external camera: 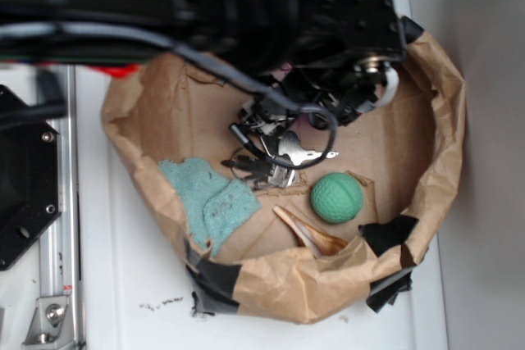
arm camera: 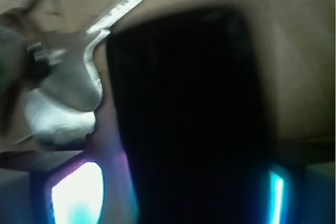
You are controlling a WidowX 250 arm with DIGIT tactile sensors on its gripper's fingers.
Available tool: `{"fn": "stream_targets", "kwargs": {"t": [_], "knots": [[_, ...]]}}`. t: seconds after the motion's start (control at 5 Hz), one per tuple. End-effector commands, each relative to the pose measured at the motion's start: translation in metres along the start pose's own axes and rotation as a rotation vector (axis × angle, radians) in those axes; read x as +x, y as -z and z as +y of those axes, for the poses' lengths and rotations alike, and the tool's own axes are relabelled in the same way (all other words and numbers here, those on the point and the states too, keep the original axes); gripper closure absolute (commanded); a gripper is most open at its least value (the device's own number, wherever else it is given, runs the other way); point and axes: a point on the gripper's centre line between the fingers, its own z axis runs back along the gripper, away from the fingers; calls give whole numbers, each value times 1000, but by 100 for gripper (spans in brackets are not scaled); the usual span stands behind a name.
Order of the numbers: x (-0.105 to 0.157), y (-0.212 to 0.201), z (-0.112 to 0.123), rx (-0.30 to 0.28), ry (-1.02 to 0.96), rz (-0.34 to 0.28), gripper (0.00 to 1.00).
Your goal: Grab the black box.
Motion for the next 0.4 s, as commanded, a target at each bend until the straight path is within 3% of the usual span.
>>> {"fn": "stream_targets", "kwargs": {"t": [0.0, 0.2], "knots": [[12, -1, -5, 18, 50, -2, 100], [6, -30, -11, 106, 28, -30, 100]]}}
